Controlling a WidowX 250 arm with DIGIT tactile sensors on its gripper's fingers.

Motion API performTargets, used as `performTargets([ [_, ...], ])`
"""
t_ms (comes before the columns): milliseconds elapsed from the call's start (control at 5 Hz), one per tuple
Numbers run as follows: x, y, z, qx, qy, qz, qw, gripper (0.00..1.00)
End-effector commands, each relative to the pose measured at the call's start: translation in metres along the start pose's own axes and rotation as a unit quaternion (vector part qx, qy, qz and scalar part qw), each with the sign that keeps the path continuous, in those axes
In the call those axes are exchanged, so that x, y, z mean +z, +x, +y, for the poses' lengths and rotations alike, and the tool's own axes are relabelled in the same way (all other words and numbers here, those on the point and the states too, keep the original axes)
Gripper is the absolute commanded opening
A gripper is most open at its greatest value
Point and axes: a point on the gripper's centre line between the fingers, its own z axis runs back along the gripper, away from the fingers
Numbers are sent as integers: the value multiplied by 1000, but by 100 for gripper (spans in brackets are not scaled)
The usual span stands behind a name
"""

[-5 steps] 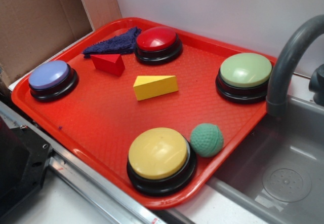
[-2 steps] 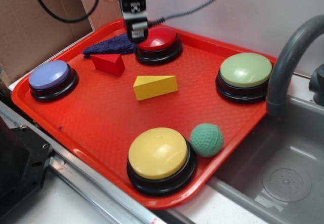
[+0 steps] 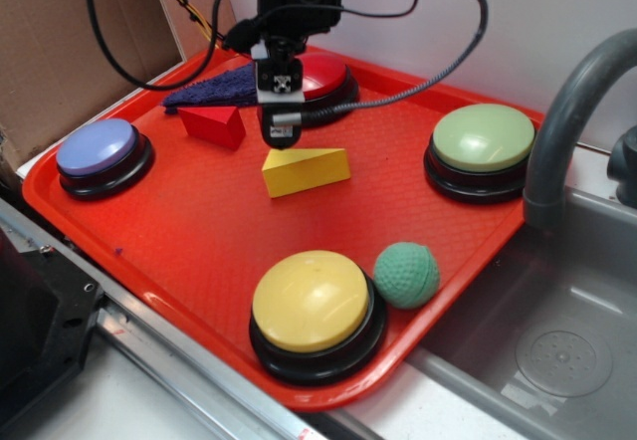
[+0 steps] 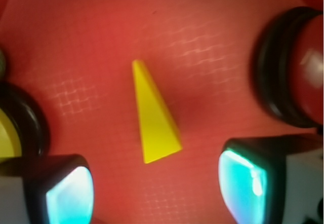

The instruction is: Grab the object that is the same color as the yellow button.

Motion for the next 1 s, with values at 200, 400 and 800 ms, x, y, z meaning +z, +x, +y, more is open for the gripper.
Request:
performTargets([
  [200,-14,-1,6,1,29,0,1000,100],
  [400,-25,6,6,-12,19,9,1000,100],
  [800,-50,12,2,-17,10,46,999,100],
])
